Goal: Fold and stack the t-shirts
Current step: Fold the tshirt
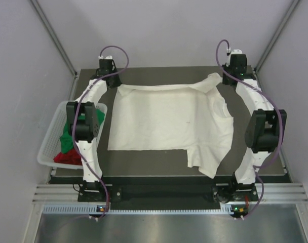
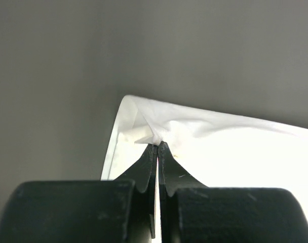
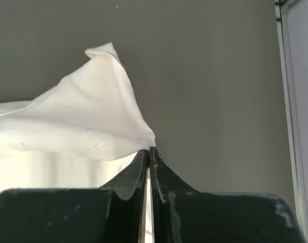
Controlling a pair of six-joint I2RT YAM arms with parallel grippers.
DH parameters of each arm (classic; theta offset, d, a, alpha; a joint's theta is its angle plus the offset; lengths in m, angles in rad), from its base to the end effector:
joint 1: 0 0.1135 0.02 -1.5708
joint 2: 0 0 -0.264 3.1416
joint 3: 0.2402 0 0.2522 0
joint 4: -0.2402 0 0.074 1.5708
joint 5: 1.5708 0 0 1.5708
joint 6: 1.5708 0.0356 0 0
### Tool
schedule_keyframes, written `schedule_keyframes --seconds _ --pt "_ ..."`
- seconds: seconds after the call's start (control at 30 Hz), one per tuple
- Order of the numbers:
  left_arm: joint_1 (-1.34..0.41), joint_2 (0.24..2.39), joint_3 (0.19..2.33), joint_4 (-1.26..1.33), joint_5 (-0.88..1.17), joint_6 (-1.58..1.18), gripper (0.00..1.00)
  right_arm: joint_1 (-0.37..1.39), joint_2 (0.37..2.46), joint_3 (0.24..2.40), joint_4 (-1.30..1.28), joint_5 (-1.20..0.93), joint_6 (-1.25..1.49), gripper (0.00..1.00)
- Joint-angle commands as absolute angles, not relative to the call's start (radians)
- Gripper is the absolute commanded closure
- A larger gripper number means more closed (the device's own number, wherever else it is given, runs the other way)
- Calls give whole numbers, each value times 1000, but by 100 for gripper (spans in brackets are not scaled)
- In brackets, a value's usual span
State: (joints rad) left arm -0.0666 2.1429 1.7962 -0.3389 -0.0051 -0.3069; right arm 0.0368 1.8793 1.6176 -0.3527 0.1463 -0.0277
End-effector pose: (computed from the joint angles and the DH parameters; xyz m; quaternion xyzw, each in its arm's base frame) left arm 0.4974 -0.0330 0.2393 -0.1094 0.8970 -0.0773 0.4213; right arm 0.4414 0.0111 0.2967 0.0051 0.8861 -0.0628 0.4592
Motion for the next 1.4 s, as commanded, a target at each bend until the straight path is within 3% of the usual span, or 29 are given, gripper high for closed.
schedule_keyframes --seconds 0.0,0.37,0.7,0.97,1.37 --pt "-66 2046 1778 -417 26 -253 100 12 1769 1568 -469 189 51 100" --pt "-69 1970 1668 -457 -89 -180 100 11 1602 1329 -500 113 109 100" --pt "-81 1927 1577 -460 -64 -169 100 11 1505 1120 -476 92 253 100" --pt "-141 1873 1560 -443 -230 -91 100 11 1457 1069 -480 147 267 100" --pt "-161 1865 1433 -509 -239 -160 100 11 1410 991 -471 140 317 100"
